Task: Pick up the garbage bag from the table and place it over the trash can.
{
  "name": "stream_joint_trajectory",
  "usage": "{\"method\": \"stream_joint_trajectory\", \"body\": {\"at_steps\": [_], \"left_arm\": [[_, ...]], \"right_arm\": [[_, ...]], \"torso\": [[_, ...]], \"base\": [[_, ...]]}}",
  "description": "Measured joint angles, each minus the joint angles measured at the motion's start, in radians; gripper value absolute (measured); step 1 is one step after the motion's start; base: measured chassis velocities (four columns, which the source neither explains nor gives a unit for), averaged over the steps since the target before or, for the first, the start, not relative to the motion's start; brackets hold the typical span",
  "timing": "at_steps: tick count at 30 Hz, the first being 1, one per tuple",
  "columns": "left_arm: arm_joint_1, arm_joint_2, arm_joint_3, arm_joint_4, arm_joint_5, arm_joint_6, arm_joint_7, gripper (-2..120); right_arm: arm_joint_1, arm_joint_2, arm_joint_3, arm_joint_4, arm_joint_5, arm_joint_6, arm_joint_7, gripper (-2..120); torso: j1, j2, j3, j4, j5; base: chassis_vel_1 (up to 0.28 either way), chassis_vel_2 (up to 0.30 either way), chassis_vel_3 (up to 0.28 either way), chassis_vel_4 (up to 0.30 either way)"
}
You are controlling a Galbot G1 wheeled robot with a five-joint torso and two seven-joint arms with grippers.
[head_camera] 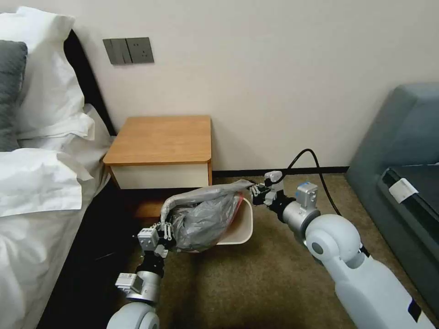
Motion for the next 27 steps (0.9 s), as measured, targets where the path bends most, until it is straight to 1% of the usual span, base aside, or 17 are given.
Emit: {"method": "stream_joint_trajectory", "body": {"at_steps": [4,7,9,11,15,18,19,21,25,26,27], "left_arm": [[0.0,0.0,-0.001,0.0,-0.002,-0.001,0.002,6],[-0.003,-0.003,-0.003,0.002,-0.007,-0.002,0.004,6],[-0.003,-0.003,-0.004,0.002,-0.008,-0.002,0.004,6],[-0.007,-0.005,-0.01,0.008,-0.014,-0.002,0.008,6],[-0.011,-0.006,-0.016,0.014,-0.015,-0.005,0.013,6],[-0.019,-0.016,-0.037,0.023,-0.005,-0.006,0.035,6],[-0.019,-0.016,-0.037,0.023,-0.005,-0.006,0.035,6],[-0.026,-0.022,-0.055,0.028,0.005,-0.009,0.059,6],[-0.026,-0.021,-0.075,0.028,0.006,-0.01,0.083,6],[-0.025,-0.021,-0.083,0.029,0.005,-0.01,0.085,6],[-0.025,-0.021,-0.083,0.029,0.005,-0.01,0.085,6]], "right_arm": [[0.012,-0.023,-0.016,-0.006,0.001,0.0,0.0,0],[0.017,-0.074,-0.031,-0.007,0.001,-0.009,-0.023,0],[0.017,-0.081,-0.031,-0.006,0.001,-0.012,-0.027,0],[0.015,-0.121,-0.028,-0.001,0.005,-0.025,-0.047,0],[0.014,-0.15,-0.019,0.005,0.014,-0.045,-0.063,0],[0.024,-0.199,-0.015,0.008,0.033,-0.068,-0.084,0],[0.024,-0.199,-0.015,0.008,0.033,-0.068,-0.084,0],[0.04,-0.242,-0.026,-0.001,0.048,-0.081,-0.103,0],[0.048,-0.269,-0.036,-0.007,0.05,-0.086,-0.138,0],[0.048,-0.269,-0.036,-0.009,0.051,-0.084,-0.139,4],[0.048,-0.269,-0.036,-0.009,0.051,-0.084,-0.139,4]], "torso": [[0.0,0.0,0.0,0.0,0.0],[0.0,0.0,0.0,-0.0001,0.0001],[0.0,0.0,0.0,-0.0001,0.0001],[0.0,0.0,0.0,0.0,0.0001],[0.0,0.0,0.0,-0.0001,0.0001],[0.0,0.0,0.0,-0.0001,0.0],[0.0,0.0,0.0,-0.0001,0.0],[0.0,0.0,0.0,0.0,0.0],[0.0,0.0,0.0,-0.0001,-0.0001],[0.0,0.0,0.0,0.0,-0.0001],[0.0,0.0,0.0,0.0,-0.0001]], "base": [[0.0,0.0,0.0,0.0],[0.0,0.0,0.0,0.0],[0.0,0.0,0.0,0.0],[0.0,0.0,0.0,0.0],[0.0,0.0,0.0,0.0],[0.0,0.0,0.0,0.0],[0.0,0.0,0.0,0.0],[0.0,0.0,0.0,0.0],[0.0,0.0,0.0,0.0],[0.0,0.0,0.0,0.0],[0.0,0.0,0.0,0.0]]}}
